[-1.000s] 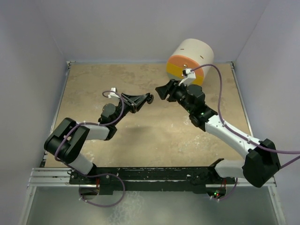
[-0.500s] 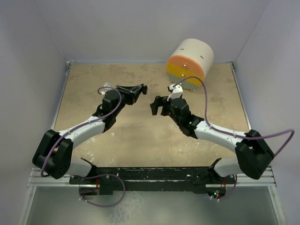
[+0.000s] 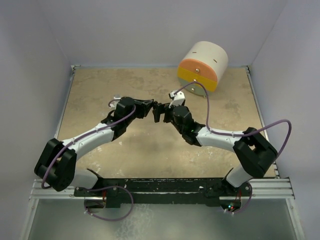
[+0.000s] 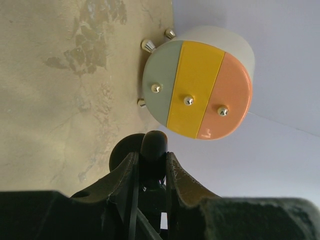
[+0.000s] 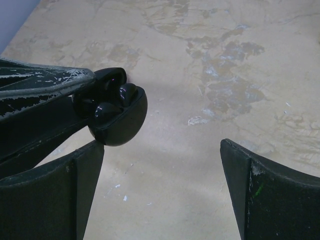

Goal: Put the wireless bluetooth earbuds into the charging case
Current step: Close the charging case.

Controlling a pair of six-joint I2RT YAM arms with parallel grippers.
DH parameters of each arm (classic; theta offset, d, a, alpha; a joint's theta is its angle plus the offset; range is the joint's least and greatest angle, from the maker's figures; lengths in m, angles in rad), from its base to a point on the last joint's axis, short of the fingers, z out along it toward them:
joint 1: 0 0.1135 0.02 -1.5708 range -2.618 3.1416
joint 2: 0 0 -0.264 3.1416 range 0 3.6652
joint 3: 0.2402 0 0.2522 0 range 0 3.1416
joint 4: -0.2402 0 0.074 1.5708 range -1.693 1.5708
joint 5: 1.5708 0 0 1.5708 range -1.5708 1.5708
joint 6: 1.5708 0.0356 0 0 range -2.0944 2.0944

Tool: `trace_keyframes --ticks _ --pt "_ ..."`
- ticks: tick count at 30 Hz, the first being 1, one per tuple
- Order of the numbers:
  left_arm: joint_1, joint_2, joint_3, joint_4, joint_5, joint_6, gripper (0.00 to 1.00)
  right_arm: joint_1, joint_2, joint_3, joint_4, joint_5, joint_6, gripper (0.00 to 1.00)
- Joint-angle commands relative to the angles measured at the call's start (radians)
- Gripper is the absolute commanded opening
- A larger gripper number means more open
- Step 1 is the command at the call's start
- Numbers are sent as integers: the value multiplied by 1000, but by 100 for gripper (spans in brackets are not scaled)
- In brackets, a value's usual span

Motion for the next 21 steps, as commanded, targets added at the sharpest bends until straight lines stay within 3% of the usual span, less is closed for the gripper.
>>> trace_keyframes --ticks 1,10,21 --pt "-5 -40 52 -72 -49 -41 0 4 35 68 78 0 -28 100" --pt "-7 -33 45 -74 -27 -50 0 5 86 91 93 47 -17 100" --pt "-6 -64 11 -176 -35 -40 0 4 36 56 -1 354 25 100"
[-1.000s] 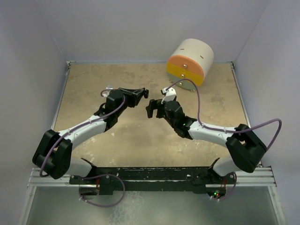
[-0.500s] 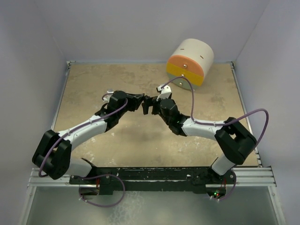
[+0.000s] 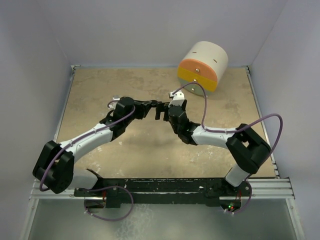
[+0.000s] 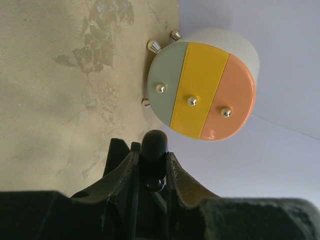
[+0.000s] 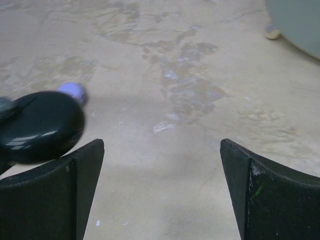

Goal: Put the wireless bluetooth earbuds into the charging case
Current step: Close the charging case, then place the charging case at the center of the board.

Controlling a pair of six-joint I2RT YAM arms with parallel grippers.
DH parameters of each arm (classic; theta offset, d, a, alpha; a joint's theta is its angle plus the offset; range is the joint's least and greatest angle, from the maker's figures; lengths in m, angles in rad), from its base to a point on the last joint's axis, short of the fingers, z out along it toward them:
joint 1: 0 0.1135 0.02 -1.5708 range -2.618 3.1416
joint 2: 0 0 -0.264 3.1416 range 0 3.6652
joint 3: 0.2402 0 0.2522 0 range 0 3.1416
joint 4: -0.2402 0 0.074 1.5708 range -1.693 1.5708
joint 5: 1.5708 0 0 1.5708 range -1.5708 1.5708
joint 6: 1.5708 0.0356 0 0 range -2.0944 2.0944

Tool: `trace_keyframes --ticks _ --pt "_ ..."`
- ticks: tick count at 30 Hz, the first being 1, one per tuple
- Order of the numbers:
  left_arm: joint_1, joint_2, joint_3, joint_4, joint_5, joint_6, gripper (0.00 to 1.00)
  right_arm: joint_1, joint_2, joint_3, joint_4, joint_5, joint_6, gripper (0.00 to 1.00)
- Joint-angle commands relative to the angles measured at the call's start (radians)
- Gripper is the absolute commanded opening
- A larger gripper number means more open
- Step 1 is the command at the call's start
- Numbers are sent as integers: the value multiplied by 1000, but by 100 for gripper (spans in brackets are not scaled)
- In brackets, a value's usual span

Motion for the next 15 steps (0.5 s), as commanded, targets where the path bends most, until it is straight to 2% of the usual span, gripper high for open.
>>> trace_keyframes --ticks 1,6,11,15 --pt "-3 -42 -3 -107 -24 -20 0 -13 -76 1 -29 190 35 100" --pt "36 -37 -45 -105 -25 63 0 -14 -137 -15 -166 134 129 100" --pt "51 -31 -63 -161 -144 312 0 -14 -221 -45 -244 70 189 100" --pt "53 -12 -98 -96 -206 447 0 -14 -316 -78 -245 24 198 100"
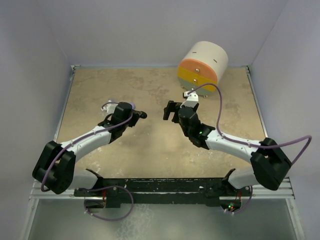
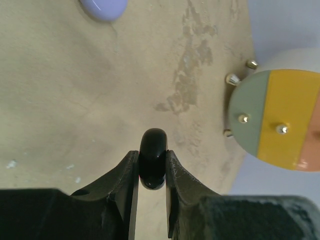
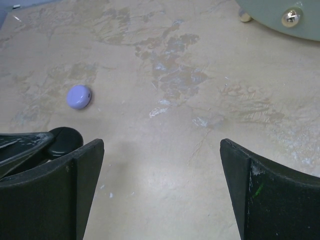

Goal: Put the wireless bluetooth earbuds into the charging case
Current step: Place the charging case at the center of the board.

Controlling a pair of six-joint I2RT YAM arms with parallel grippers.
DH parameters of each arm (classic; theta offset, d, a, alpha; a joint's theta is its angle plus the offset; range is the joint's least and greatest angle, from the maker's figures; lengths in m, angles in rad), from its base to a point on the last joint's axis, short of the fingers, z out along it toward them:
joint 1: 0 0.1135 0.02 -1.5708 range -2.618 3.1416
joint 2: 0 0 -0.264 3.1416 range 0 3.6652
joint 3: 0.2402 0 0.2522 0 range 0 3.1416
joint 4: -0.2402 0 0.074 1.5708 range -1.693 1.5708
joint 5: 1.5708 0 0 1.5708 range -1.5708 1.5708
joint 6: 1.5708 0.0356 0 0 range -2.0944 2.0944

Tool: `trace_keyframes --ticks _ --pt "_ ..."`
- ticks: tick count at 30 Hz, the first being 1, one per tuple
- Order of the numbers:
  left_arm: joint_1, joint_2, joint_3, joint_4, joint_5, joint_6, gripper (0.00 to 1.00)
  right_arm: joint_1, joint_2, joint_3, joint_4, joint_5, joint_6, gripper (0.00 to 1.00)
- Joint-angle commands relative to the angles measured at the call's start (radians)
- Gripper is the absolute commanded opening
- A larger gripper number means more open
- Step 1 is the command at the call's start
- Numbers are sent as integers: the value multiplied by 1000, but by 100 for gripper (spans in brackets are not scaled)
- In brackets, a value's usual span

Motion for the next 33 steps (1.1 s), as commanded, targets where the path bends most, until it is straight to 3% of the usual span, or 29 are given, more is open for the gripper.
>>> trace_keyframes --ticks 1,9,18,20,22,24,30,33 --pt "4 17 -30 47 -112 202 0 -1 -107 -21 -25 -41 38 100" --pt "1 231 60 228 -47 296 0 -1 -160 -29 -54 -80 35 100" --pt "-3 491 298 300 23 378 0 -2 -253 -78 -71 -102 50 100" --pt "6 552 373 276 81 412 12 -3 -264 -77 -80 -107 50 100" --pt "10 609 448 209 100 422 33 -3 -270 -71 -91 -111 50 100" --pt "13 640 492 174 103 437 42 -3 -273 -66 -99 -112 51 100" --pt "58 617 526 81 93 482 50 -11 -281 -55 -104 -91 58 100" --pt "131 485 477 41 78 509 50 -119 -277 -27 -134 -135 77 100"
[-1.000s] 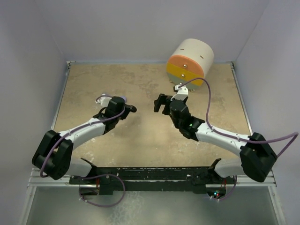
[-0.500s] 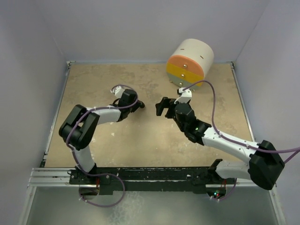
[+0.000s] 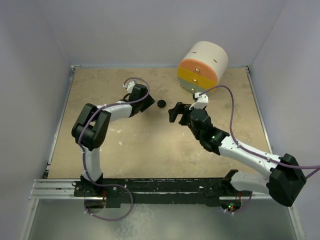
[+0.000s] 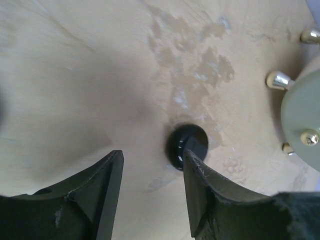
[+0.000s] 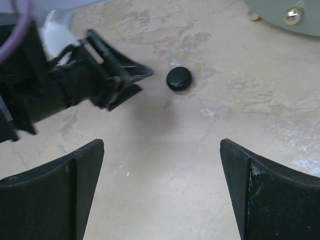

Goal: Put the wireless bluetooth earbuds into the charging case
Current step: Place the charging case at the center of the board, then reset both arms

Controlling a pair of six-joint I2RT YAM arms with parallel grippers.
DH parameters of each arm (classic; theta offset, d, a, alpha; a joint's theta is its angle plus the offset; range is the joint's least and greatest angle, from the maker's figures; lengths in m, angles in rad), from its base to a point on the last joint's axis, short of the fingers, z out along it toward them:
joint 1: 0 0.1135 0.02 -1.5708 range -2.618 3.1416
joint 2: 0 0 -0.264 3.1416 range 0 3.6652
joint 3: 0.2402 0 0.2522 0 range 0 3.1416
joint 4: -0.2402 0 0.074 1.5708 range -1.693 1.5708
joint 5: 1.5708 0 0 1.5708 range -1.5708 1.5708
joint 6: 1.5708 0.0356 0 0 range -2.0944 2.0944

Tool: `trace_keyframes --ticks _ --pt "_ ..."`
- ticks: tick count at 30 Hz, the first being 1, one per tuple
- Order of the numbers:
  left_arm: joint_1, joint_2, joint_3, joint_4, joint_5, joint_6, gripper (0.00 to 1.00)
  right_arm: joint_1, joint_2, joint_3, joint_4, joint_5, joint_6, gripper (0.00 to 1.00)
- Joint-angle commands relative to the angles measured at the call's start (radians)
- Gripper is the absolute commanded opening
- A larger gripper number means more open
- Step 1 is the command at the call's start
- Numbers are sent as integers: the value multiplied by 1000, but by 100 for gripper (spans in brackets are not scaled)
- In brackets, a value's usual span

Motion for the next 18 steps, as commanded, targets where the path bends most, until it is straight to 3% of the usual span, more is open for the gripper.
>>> trace_keyframes --ticks 1,12,18 --pt "124 -210 -32 -78 -22 76 50 -190 -20 62 -19 -81 27 100" --pt "704 -664 -166 -328 137 237 51 -718 50 260 -111 -207 -72 100" --pt "827 -788 -245 -397 168 286 52 -854 33 250 -105 -286 -105 100"
